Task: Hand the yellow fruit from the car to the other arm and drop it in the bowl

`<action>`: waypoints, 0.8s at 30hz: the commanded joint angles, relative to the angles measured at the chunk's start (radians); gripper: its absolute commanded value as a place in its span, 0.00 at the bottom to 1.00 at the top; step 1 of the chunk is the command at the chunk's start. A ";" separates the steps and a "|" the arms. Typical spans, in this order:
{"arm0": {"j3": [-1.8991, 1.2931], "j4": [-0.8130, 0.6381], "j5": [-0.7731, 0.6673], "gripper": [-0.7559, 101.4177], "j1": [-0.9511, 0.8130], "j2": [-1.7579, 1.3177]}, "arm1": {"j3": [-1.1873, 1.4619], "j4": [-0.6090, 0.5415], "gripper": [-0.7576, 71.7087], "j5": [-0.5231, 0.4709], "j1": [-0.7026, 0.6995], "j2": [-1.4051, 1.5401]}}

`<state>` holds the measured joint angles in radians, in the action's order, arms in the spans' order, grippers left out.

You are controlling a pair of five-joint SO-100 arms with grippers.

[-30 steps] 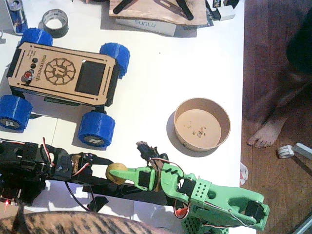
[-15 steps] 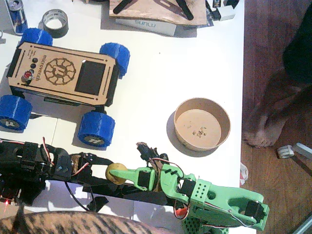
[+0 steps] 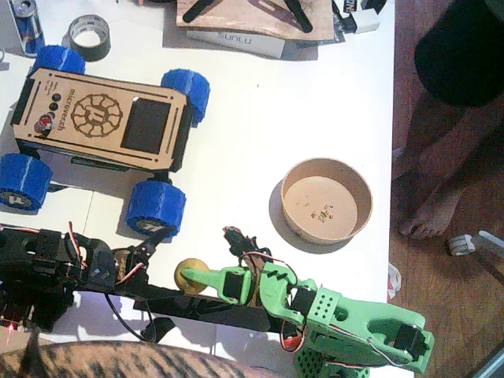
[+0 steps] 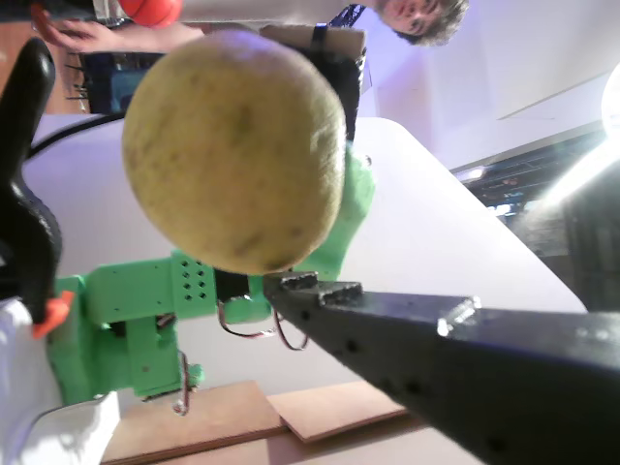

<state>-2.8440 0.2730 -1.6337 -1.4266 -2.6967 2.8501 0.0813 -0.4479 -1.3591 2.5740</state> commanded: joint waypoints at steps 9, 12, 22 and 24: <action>0.011 0.017 -0.006 0.62 -0.003 -0.014 | -0.086 -0.029 0.01 0.094 0.216 -0.002; 0.009 0.026 -0.006 0.62 -0.003 -0.014 | -0.121 -0.071 0.01 0.187 0.374 -0.025; 0.015 0.127 0.005 0.49 0.021 -0.064 | -0.486 -0.005 0.01 0.463 0.765 -0.436; 0.025 0.170 0.006 0.42 0.083 -0.104 | -0.558 0.023 0.01 0.488 0.808 -0.517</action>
<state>-2.8440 0.3988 -1.6337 -1.4021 -2.7489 2.4206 0.0874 0.0061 -0.6121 2.1077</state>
